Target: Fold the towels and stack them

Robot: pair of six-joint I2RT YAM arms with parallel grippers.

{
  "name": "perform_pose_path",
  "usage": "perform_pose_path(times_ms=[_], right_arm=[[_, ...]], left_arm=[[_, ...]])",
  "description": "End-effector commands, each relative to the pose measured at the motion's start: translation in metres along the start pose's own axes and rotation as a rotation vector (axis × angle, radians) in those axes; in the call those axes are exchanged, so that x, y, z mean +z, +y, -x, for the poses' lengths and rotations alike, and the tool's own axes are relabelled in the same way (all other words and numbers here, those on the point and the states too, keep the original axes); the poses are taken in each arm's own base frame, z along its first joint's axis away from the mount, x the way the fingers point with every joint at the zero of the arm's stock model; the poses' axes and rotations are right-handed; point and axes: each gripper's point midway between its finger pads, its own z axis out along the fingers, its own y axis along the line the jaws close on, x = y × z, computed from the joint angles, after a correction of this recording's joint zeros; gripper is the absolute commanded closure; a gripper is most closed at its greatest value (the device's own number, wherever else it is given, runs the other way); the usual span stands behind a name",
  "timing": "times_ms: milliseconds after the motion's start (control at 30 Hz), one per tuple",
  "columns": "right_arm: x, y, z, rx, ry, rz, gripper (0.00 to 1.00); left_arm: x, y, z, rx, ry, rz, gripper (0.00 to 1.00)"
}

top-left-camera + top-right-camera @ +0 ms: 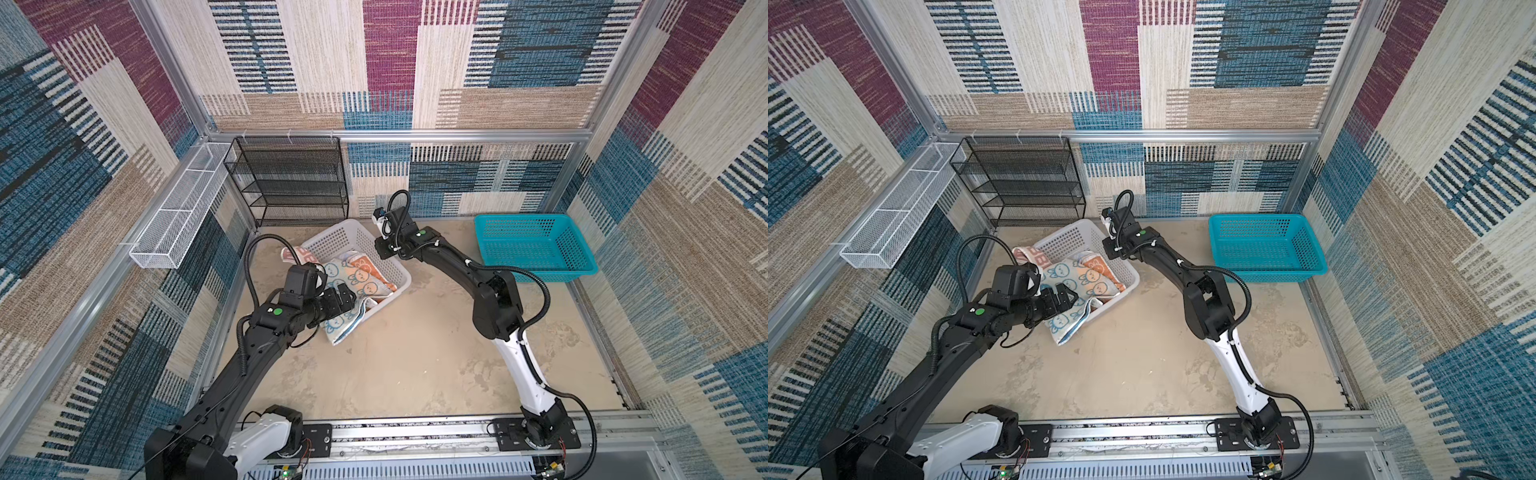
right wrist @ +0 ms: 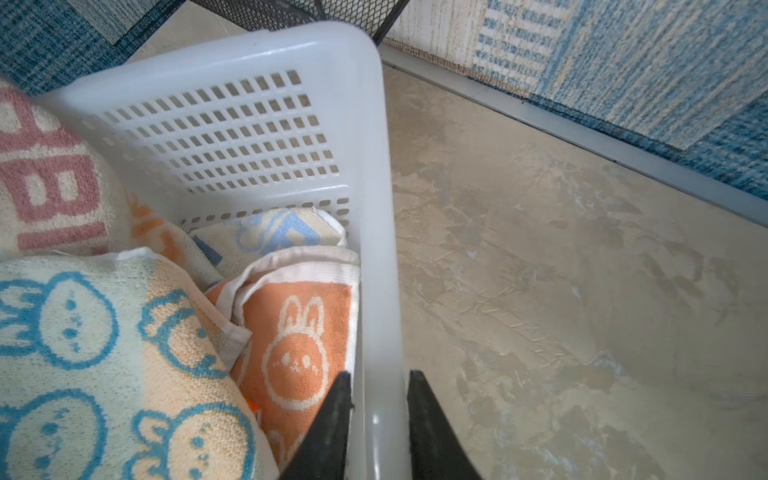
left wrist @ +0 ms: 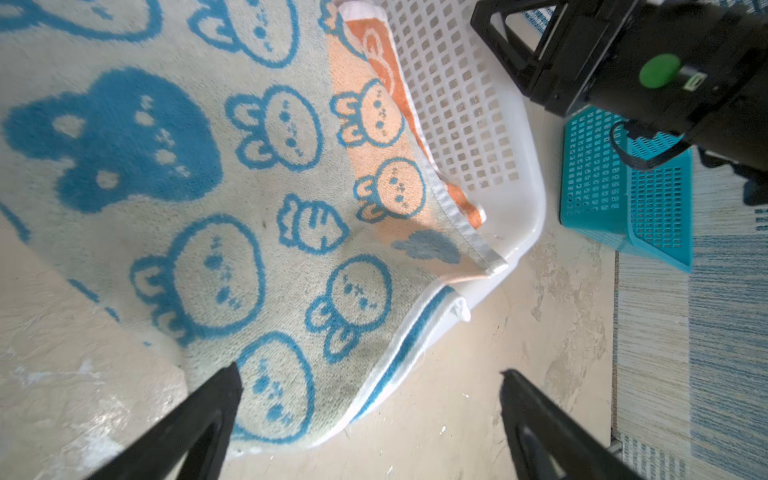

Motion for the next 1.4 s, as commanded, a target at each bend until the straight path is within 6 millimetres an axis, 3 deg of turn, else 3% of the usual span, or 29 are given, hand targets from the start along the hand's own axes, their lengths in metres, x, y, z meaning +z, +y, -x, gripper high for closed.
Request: perform_pose_path(times_ms=[0, 167, 267, 333, 567, 600, 733, 833, 967, 1067, 1367], right_arm=[[-0.008, -0.004, 0.006, -0.014, -0.004, -0.023, 0.55], [-0.027, -0.003, 0.019, -0.009, -0.034, -0.028, 0.32], [-0.049, -0.001, 0.02, -0.001, -0.058, -0.025, 0.17], [-0.071, 0.0, 0.02, 0.01, -0.091, -0.023, 0.02], [-0.138, -0.001, -0.006, 0.076, -0.158, -0.032, 0.01], [-0.142, -0.003, -0.017, 0.087, -0.148, -0.036, 0.01], [-0.167, -0.006, -0.039, 0.118, -0.17, -0.048, 0.01], [-0.179, -0.008, -0.054, 0.128, -0.169, -0.057, 0.01], [-0.188, -0.012, -0.07, 0.132, -0.164, -0.072, 0.01], [-0.189, -0.014, -0.079, 0.137, -0.156, -0.077, 0.01], [-0.17, -0.012, -0.098, 0.177, -0.119, -0.043, 0.01]], left_arm=[[-0.002, 0.009, -0.009, 0.04, 0.051, 0.047, 0.01], [0.003, -0.001, -0.021, 0.054, 0.123, -0.009, 0.01], [0.002, -0.003, -0.029, 0.082, 0.149, -0.006, 0.01], [0.001, -0.002, -0.032, 0.103, 0.152, 0.012, 0.01], [0.004, -0.008, -0.038, 0.237, 0.172, 0.099, 0.03], [0.006, -0.008, -0.037, 0.258, 0.171, 0.119, 0.04], [0.016, -0.001, -0.028, 0.327, 0.164, 0.229, 0.14], [0.023, 0.003, -0.02, 0.339, 0.162, 0.282, 0.26], [0.035, 0.002, -0.017, 0.346, 0.181, 0.3, 0.36], [0.042, -0.002, -0.017, 0.348, 0.202, 0.293, 0.39], [0.053, -0.003, -0.025, 0.364, 0.24, 0.295, 0.42]])
